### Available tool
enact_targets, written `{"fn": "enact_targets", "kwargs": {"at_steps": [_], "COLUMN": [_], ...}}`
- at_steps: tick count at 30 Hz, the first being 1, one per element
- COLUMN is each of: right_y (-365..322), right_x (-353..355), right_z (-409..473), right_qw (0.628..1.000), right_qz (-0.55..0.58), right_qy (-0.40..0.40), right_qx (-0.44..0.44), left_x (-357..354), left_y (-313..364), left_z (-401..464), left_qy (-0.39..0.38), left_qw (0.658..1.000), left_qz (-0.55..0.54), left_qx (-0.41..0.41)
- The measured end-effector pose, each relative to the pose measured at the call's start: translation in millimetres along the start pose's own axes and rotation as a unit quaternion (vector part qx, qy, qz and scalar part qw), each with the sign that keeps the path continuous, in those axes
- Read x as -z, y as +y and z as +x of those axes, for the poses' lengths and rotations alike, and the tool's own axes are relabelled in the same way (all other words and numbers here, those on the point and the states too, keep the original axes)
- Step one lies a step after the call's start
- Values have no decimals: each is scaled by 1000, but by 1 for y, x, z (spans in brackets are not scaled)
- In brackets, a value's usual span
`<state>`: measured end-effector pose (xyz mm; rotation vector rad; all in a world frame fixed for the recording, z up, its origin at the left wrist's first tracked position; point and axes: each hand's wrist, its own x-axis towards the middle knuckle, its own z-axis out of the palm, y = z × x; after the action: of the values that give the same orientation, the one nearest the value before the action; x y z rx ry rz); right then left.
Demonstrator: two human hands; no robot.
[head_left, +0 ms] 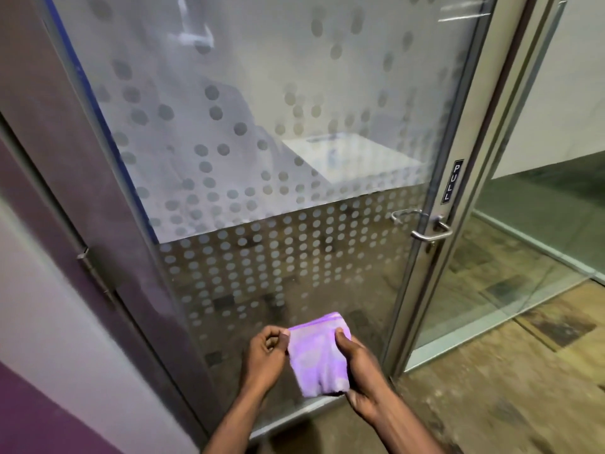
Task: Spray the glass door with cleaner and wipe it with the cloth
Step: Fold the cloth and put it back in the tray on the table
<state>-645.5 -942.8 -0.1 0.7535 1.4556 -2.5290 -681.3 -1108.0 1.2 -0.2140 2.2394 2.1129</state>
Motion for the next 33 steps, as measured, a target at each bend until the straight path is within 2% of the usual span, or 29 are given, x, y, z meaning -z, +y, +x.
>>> {"fn": "enact_targets", "kwargs": {"at_steps": [3, 7, 10, 12, 14, 17, 23, 27, 31, 33], "right_y": [12, 29, 33, 26, 10, -18, -63, -81, -97, -104], "right_x": [9, 28, 44, 55, 65, 81, 131, 184, 235, 258], "right_z": [-8, -17, -23, -31, -39, -46, -55, -62, -63, -62], "right_qw": [998, 984, 953, 922, 894, 897, 892, 886, 875, 882], "right_qz": [-48, -127, -214, -280, -331, -325, -313, -344, -383, -370], "right_qy": [6, 36, 108, 126, 61, -78, -74, -62, -24, -2], "right_qx": [39, 122, 185, 237, 295, 289, 317, 304, 295, 291], "left_x": [1, -6, -17, -26, -37, -59, -110, -140, -172, -190], "left_y": [0, 10, 19, 26, 37, 60, 98, 107, 105, 103], "left_z": [-5, -11, -14, -17, -20, -22, -25, -25, -27, -27], "left_qy": [-47, -118, -192, -248, -291, -332, -337, -325, -322, -323], "left_qw": [999, 991, 972, 950, 927, 898, 875, 875, 887, 896], "left_qz": [-21, 7, 65, 105, 138, 178, 206, 198, 173, 153], "left_qx": [-3, -70, -121, -159, -190, -228, -280, -299, -281, -263]}}
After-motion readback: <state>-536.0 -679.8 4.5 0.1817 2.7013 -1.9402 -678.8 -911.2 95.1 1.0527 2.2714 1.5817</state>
